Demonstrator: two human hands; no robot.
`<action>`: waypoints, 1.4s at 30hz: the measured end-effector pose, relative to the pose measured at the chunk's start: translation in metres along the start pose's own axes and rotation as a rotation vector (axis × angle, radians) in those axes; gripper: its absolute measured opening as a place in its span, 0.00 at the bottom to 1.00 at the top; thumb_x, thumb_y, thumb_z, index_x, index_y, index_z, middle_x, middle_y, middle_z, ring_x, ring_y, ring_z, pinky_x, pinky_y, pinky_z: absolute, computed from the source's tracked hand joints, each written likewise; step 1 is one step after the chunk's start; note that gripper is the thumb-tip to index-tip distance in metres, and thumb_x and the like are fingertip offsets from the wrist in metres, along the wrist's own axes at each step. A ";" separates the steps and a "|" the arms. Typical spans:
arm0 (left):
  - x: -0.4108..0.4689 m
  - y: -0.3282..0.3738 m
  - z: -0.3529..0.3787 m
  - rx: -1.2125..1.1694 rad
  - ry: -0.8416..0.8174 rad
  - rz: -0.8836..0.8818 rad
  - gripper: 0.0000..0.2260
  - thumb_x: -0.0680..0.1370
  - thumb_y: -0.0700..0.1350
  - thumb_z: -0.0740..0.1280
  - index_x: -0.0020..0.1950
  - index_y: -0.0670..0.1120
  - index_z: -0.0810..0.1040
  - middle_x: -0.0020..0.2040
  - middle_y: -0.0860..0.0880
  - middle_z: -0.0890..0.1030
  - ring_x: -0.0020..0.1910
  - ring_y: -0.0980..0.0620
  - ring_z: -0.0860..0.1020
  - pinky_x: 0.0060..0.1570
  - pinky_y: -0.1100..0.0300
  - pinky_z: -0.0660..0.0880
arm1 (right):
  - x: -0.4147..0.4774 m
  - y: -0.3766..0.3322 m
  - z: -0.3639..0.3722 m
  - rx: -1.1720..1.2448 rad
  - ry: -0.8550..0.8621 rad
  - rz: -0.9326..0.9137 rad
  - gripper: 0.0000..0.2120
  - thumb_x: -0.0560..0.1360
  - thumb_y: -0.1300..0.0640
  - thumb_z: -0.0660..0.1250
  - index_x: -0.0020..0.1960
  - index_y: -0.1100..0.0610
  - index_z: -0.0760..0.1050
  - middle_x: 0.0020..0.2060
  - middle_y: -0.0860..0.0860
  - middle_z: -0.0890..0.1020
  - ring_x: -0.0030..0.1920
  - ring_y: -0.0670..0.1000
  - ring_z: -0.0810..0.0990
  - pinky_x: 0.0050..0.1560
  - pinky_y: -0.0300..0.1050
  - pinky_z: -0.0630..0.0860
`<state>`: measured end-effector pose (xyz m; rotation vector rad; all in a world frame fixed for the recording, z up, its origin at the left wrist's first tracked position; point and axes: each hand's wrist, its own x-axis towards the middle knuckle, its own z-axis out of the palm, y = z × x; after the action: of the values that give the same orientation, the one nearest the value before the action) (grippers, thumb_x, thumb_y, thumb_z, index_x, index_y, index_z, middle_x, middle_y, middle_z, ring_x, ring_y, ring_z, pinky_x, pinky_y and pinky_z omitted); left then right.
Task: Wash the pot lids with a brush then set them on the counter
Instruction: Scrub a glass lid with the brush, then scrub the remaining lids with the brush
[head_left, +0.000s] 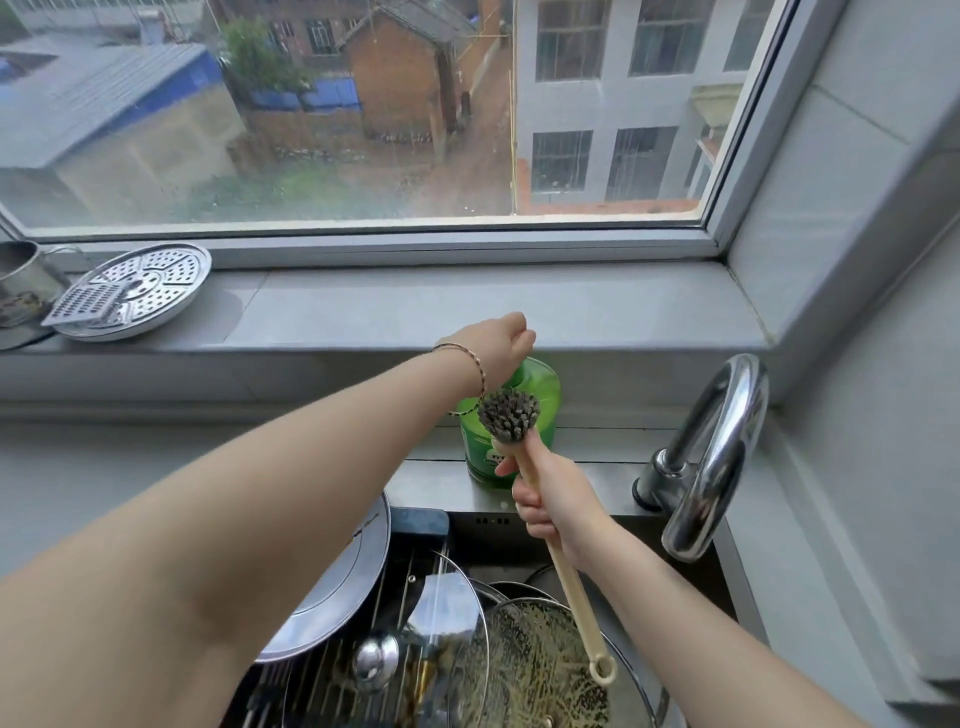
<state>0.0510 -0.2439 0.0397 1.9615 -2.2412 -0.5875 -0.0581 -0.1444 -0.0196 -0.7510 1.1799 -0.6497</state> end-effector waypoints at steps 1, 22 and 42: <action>0.000 -0.001 0.004 0.005 0.003 -0.009 0.11 0.82 0.51 0.49 0.50 0.46 0.66 0.45 0.44 0.76 0.45 0.44 0.74 0.45 0.54 0.67 | 0.001 0.000 0.001 -0.005 -0.003 0.005 0.26 0.79 0.38 0.49 0.39 0.59 0.70 0.18 0.46 0.61 0.16 0.43 0.56 0.17 0.30 0.52; -0.028 0.015 -0.004 -0.105 0.059 -0.127 0.07 0.78 0.47 0.61 0.46 0.44 0.69 0.37 0.49 0.69 0.43 0.47 0.69 0.41 0.59 0.65 | -0.027 0.029 -0.016 -0.129 0.017 -0.003 0.27 0.77 0.37 0.49 0.39 0.59 0.72 0.18 0.47 0.62 0.17 0.43 0.56 0.18 0.31 0.53; -0.240 -0.164 0.147 -1.603 0.356 -1.383 0.17 0.78 0.41 0.62 0.66 0.39 0.67 0.53 0.40 0.72 0.49 0.44 0.74 0.51 0.53 0.74 | -0.101 0.116 0.001 -0.725 0.113 -0.095 0.24 0.80 0.44 0.53 0.35 0.55 0.77 0.16 0.44 0.66 0.21 0.41 0.64 0.32 0.42 0.59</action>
<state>0.1942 0.0060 -0.1127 1.7792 0.3665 -1.2676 -0.0762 0.0046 -0.0551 -1.3970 1.5084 -0.3305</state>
